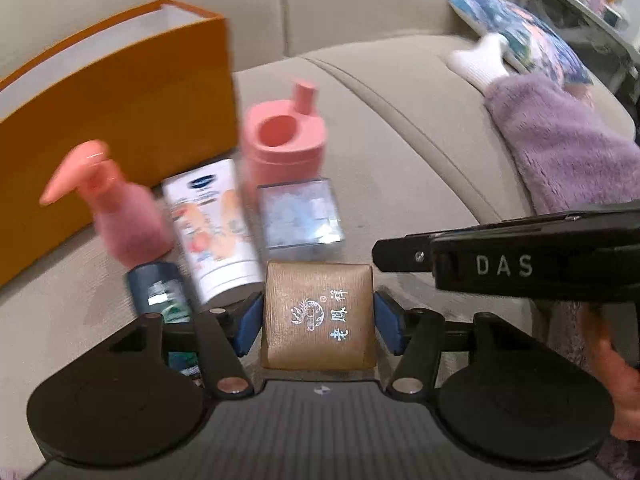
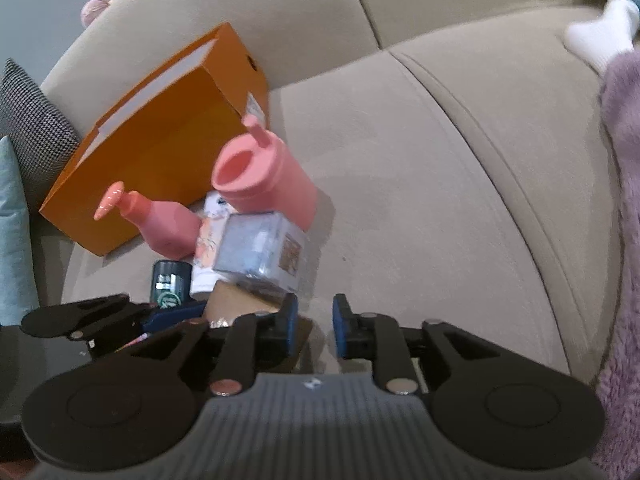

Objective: Organize rigid objects
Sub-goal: 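Grasp the clear plastic cube box with the right tool, then carry the brown box with the left tool while the right tool carries the clear cube into the orange box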

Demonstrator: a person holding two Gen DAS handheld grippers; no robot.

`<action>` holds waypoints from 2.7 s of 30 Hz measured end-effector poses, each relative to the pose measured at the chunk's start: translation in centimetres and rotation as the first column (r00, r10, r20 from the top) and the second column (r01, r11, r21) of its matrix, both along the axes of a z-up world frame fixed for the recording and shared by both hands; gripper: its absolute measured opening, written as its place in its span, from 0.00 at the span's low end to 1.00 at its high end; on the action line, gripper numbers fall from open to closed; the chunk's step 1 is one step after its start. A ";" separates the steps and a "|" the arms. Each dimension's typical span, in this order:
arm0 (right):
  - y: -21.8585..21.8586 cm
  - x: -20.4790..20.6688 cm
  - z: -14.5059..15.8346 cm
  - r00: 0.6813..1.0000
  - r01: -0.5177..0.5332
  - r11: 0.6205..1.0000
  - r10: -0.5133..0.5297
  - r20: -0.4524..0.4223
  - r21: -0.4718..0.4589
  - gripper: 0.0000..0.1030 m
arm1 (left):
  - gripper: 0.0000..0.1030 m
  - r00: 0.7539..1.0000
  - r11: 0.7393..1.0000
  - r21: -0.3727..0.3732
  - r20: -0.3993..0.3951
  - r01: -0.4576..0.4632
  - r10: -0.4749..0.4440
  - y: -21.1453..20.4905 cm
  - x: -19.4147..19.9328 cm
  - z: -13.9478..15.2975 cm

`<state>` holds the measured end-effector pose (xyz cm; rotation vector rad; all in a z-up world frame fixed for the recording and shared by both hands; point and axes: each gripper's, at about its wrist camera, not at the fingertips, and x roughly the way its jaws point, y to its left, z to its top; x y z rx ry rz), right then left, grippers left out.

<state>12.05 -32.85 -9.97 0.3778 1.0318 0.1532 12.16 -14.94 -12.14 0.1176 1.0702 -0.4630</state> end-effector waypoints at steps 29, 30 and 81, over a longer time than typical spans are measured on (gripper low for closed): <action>6.1 6.4 -0.7 0.996 -0.057 0.988 0.047 -0.071 -0.146 0.53 | 0.66 0.950 0.945 -0.126 0.052 -0.301 0.309 11.3 -0.1 4.4; 6.1 6.1 -0.5 0.996 -0.061 0.988 0.052 -0.069 -0.145 0.53 | 0.66 0.946 0.941 -0.133 0.053 -0.312 0.321 11.7 -0.4 4.6; 19.4 33.6 0.2 0.805 -0.580 0.745 0.586 -0.092 -0.329 0.51 | 0.66 0.842 0.829 -0.163 -0.177 -0.535 0.509 17.1 29.9 -1.9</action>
